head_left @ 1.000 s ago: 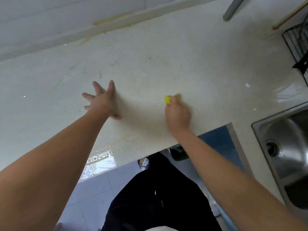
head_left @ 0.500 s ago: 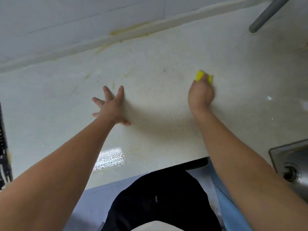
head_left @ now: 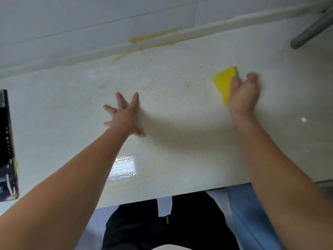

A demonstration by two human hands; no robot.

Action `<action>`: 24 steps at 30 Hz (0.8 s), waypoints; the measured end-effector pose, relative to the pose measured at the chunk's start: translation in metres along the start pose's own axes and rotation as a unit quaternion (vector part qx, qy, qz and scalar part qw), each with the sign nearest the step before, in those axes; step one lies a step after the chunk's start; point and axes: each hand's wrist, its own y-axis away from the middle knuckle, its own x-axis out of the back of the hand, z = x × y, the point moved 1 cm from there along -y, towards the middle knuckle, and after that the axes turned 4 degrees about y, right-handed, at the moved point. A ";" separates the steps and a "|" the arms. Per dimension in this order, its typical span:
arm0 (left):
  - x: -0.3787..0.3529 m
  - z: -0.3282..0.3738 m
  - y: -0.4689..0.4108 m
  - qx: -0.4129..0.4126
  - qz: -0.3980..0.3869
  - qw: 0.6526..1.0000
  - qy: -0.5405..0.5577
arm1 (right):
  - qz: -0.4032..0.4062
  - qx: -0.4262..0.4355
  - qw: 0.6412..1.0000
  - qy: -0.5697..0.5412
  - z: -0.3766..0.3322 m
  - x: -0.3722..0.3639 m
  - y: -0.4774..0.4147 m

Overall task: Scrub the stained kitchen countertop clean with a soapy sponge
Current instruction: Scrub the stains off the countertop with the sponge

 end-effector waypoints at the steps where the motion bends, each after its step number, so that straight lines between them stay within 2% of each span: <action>1: 0.000 -0.001 0.000 0.001 -0.002 1.000 0.004 | -0.010 -0.014 1.000 0.005 -0.009 -0.008 -0.004; 3: 0.000 -0.001 0.000 0.002 -0.004 1.000 0.008 | -0.021 0.031 0.999 0.030 -0.045 -0.027 0.027; 5: 0.000 -0.001 0.000 0.005 -0.006 1.000 0.009 | -0.059 0.124 0.989 0.049 -0.084 -0.050 0.087; 8: 0.005 0.000 -0.002 0.005 -0.009 1.000 0.003 | -0.154 0.304 0.940 0.022 -0.113 -0.071 0.174; 10: 0.010 0.001 -0.003 0.005 -0.016 1.000 -0.003 | -0.208 0.369 0.906 0.000 -0.109 -0.068 0.196; 12: 0.013 0.000 -0.006 0.004 -0.011 1.000 -0.003 | -0.244 0.398 0.884 -0.015 -0.104 -0.052 0.179; 13: 0.017 -0.001 -0.008 0.003 -0.009 1.000 0.001 | -0.236 0.392 0.889 -0.017 -0.101 -0.042 0.160; 14: 0.018 -0.002 -0.009 0.002 -0.009 1.000 0.003 | -0.183 0.367 0.912 -0.021 -0.094 -0.031 0.136; 16: 0.023 -0.002 -0.015 -0.004 -0.008 1.000 0.007 | -0.040 0.235 0.971 -0.011 -0.079 -0.008 0.063; 18: 0.028 0.001 -0.018 0.000 -0.011 1.000 0.010 | 0.025 0.081 0.996 0.031 -0.061 0.004 -0.007; 20: 0.030 0.002 -0.020 0.003 -0.014 1.000 0.014 | 0.007 0.018 0.994 0.110 -0.058 -0.004 -0.036; 22: 0.030 0.003 -0.022 0.004 -0.014 1.000 0.014 | -0.053 0.049 0.986 0.149 -0.079 -0.026 -0.014; 24: 0.031 0.003 -0.023 0.004 -0.014 1.000 0.013 | -0.103 0.118 0.976 0.148 -0.111 -0.051 0.035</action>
